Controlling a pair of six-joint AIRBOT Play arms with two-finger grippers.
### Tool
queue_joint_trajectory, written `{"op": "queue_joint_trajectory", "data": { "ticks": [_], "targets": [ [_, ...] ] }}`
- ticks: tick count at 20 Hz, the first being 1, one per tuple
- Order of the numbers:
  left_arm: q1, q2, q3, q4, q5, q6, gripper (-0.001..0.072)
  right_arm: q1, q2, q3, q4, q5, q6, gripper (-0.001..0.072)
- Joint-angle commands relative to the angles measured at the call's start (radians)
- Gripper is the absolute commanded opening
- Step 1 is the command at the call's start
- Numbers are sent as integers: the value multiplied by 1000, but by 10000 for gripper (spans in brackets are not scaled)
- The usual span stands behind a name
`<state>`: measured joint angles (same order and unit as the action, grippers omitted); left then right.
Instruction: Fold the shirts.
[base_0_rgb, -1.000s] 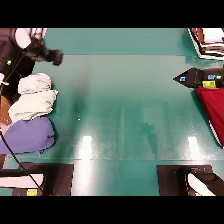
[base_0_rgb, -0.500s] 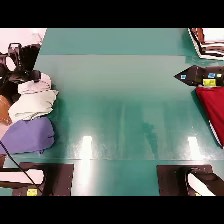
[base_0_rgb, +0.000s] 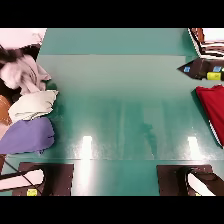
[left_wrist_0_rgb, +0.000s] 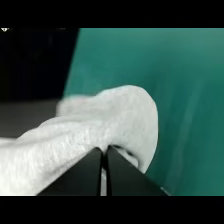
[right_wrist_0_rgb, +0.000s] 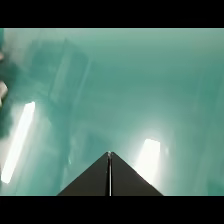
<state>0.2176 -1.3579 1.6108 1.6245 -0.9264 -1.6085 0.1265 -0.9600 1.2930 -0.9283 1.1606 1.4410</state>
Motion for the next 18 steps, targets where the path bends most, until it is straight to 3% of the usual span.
{"op": "queue_joint_trajectory", "data": {
  "ticks": [1,5,8,12,18],
  "targets": [
    [0,177,193,-133,-134,111,19,1,-4,124,-10,-32,-1,17],
    [0,363,265,-262,-247,124,18,1,-5,251,-17,-44,-2,17],
    [-27,399,265,-380,-336,124,18,1,-4,304,-17,-42,-2,16],
    [-312,398,160,-362,-327,116,18,1,-4,328,-16,-30,-2,17],
    [-751,373,-203,-310,-248,45,18,1,-3,328,-13,0,-2,17]
  ]
}}
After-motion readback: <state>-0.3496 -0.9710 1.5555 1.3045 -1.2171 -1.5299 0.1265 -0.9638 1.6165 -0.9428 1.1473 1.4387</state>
